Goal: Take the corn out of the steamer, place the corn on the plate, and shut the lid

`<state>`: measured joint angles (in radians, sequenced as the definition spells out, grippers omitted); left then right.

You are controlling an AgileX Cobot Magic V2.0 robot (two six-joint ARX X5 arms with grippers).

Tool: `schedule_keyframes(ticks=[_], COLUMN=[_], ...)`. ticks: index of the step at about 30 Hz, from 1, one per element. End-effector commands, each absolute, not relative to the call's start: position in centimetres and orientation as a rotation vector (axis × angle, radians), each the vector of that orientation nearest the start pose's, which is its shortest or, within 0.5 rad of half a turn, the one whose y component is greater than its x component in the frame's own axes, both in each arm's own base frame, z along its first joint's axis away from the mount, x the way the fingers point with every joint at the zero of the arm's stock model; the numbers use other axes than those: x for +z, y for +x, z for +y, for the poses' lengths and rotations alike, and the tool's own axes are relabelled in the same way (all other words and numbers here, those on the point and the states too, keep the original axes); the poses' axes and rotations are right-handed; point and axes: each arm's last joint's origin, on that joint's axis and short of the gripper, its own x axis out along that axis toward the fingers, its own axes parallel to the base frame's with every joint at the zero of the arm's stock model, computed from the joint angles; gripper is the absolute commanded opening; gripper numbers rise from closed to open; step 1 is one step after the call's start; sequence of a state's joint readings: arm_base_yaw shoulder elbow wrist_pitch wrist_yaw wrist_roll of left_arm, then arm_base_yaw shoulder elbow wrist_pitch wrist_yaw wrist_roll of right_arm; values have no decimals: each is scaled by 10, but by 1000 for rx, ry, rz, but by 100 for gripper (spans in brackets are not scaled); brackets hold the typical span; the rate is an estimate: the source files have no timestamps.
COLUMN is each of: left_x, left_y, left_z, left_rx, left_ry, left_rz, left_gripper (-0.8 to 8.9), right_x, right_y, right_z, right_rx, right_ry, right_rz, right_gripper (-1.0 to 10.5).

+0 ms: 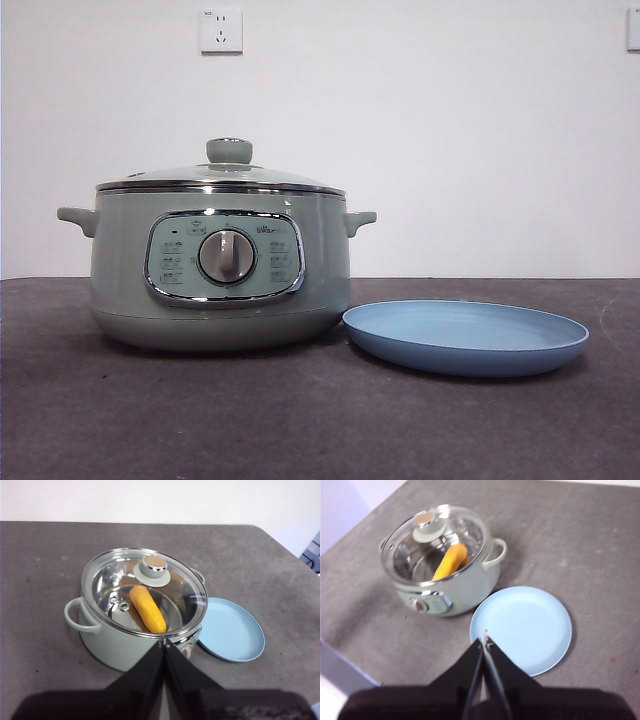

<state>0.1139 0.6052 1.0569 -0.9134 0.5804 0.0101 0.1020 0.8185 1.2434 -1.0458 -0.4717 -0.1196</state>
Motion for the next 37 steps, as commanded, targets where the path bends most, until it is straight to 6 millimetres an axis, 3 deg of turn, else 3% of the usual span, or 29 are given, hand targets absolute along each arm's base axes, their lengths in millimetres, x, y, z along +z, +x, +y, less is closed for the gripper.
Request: schedule_keyframes(ticks=[1,4,5,8,9,10,13,25,31,37], left_x=[372,372,372,372,372,372,373,377,379,380], left_y=[81,80,80,81,81,81,81,107,143,193], left_z=[-8,-8,-8,-8,-8,-8,-9,-10,-16,-31], left_rx=[-478,-484,-484,-485,-486,-488,-519,-560,-620,-664], left_ry=[-132,-134,-135,-137,-137,-137,-137,-129,-130,-110], left_rz=[445,451,451,450,450,449,436,408,373,314], left_gripper=[-3,27,84,408,487,508,507,507,507,507], right_x=[397,397,397,397,397,397,397,397,396,394], right_y=[113,113,113,113,113,113,113,113,118,124], right_z=[27,27,27,27,27,27,27,27,28,28], right_rx=[612,614,614,613,612,612,611,609,609,609], right_ry=[-15,-14,-14,-11,-8,-8,-7,-1,2,6], right_rz=[586,586,586,588,588,588,588,591,606,627], right_gripper=[3,16,53,277,350,417,541,544,543,541])
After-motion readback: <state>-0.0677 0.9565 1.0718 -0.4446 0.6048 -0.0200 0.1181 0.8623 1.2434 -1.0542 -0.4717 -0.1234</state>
